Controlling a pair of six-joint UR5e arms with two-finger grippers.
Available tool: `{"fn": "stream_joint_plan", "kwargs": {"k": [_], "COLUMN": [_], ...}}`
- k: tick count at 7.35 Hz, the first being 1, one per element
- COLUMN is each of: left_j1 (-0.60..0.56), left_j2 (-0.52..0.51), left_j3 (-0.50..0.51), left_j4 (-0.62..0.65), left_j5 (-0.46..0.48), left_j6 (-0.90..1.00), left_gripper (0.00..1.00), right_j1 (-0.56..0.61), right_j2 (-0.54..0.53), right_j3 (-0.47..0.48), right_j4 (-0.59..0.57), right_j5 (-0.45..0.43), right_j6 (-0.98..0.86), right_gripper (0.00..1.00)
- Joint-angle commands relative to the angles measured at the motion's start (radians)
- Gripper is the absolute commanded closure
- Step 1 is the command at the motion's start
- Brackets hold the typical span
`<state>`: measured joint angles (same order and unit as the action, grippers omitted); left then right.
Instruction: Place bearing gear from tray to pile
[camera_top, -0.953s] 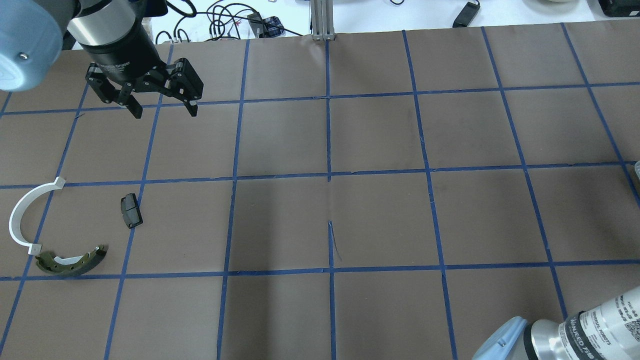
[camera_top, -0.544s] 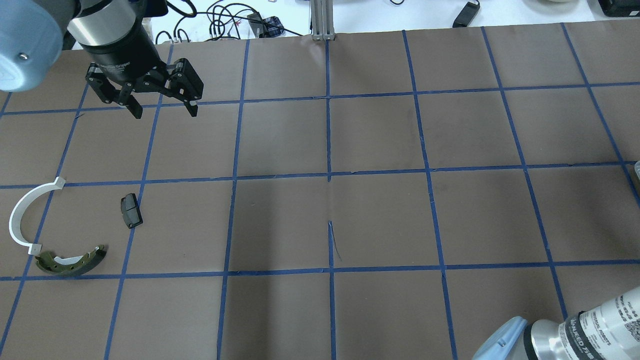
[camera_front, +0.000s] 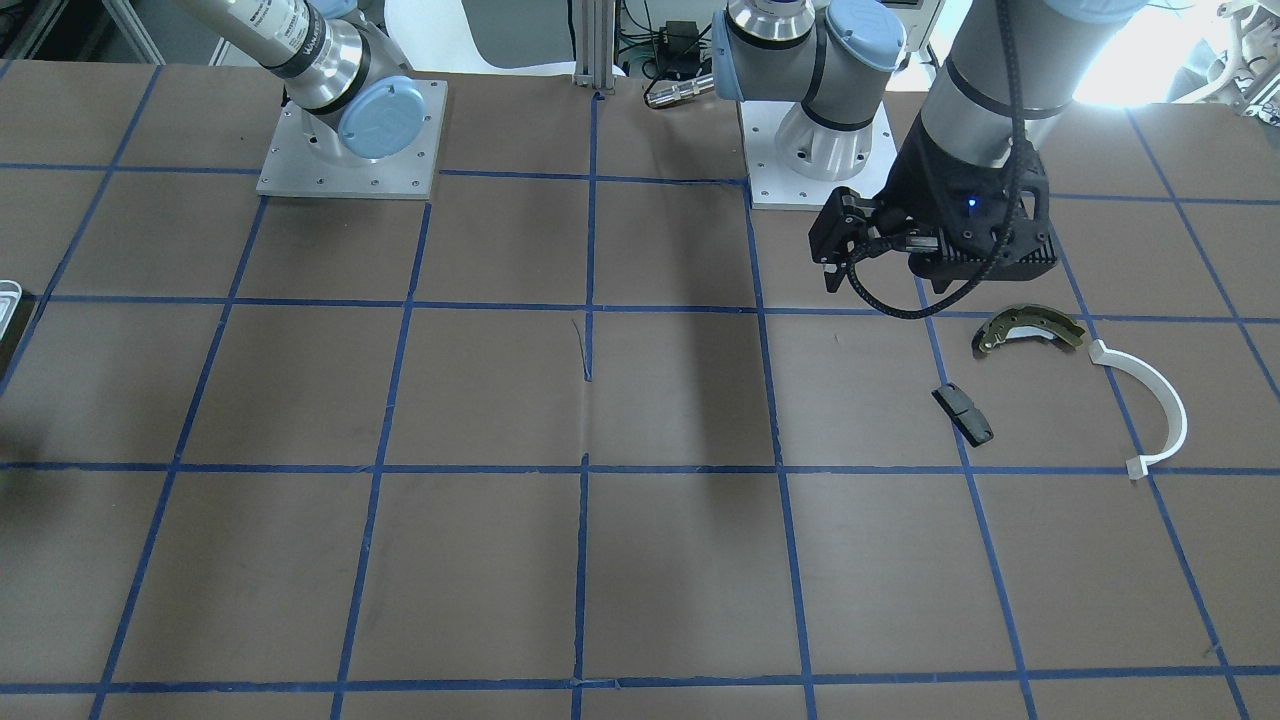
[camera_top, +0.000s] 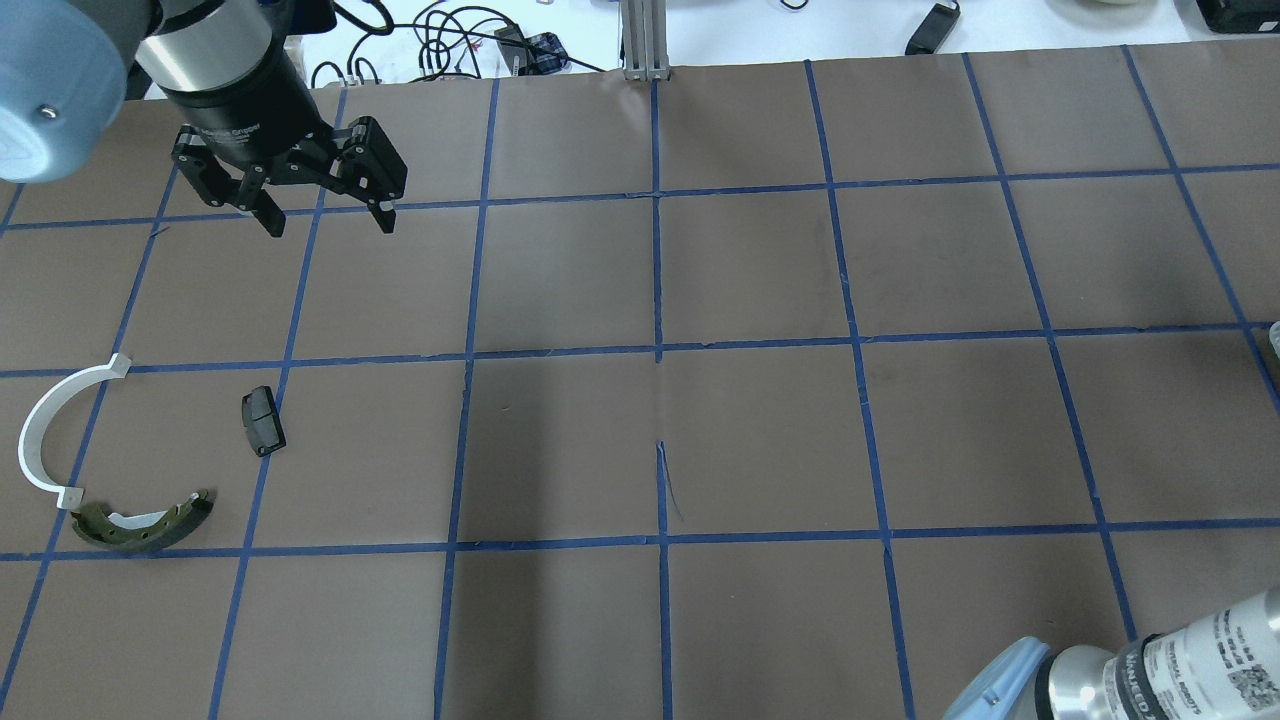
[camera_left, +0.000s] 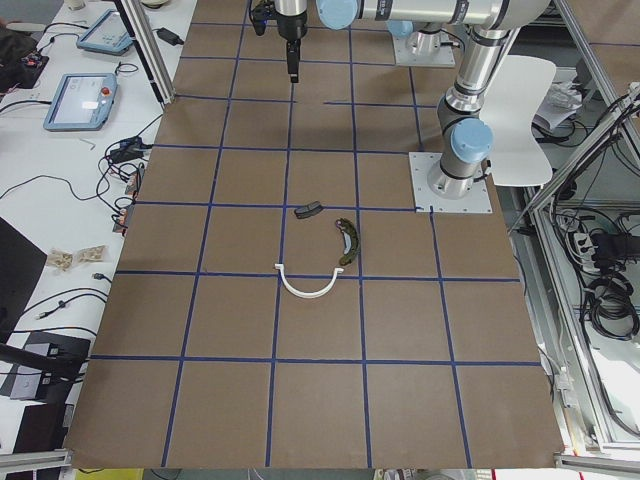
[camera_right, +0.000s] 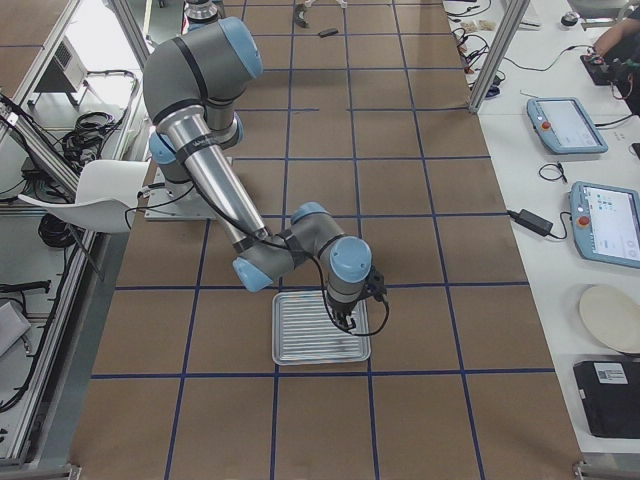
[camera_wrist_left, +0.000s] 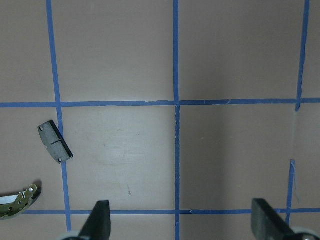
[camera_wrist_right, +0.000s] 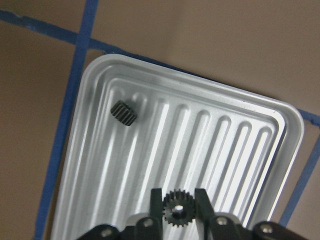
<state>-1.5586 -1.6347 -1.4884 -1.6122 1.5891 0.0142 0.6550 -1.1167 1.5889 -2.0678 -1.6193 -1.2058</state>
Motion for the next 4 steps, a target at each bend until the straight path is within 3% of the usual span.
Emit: {"fn": "stream_joint_plan", "kwargs": {"k": [1,4], "left_j1": [0.000,0.000], "left_j2": [0.001,0.001], "left_j3": [-0.004,-0.004], "left_j4": [0.000,0.000], "left_j5": [0.000,0.000], "left_j6": [0.000,0.000], "left_gripper": [0.00,0.00], "right_j1": [0.174,0.537], "right_j2": [-0.122,-0.158], "right_j3": [0.005,0.003], "right_j4": [0.153,0.216], "right_j5": [-0.004,0.035], "right_j6": [0.282,0.866], "right_gripper": [1.00,1.00]}}
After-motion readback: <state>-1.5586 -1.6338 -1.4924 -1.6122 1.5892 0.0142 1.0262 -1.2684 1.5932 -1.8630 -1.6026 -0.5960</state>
